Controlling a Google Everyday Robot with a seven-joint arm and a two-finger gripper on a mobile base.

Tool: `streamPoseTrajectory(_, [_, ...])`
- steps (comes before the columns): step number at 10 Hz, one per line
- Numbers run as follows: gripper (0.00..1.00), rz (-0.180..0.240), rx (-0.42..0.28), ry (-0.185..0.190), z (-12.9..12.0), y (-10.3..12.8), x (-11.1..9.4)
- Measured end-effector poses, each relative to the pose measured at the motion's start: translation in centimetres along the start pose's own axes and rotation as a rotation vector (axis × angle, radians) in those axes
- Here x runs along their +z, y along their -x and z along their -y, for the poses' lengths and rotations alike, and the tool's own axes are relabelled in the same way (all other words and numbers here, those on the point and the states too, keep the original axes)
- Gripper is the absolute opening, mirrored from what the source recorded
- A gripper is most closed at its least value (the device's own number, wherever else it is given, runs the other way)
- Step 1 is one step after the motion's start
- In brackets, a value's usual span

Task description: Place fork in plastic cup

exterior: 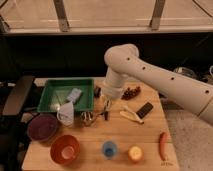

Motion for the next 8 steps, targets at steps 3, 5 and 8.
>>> streamPoseTrajectory(3, [0.0, 0.035, -0.014, -0.009, -2.8, 1.2, -0.5])
streamPoseTrajectory(5, [0.0, 0.057, -0.023, -0.009, -5.4, 3.4, -0.1])
streamPoseTrajectory(8, [0.0, 0.082, -0.029, -0.009, -7.9, 6.0, 1.1])
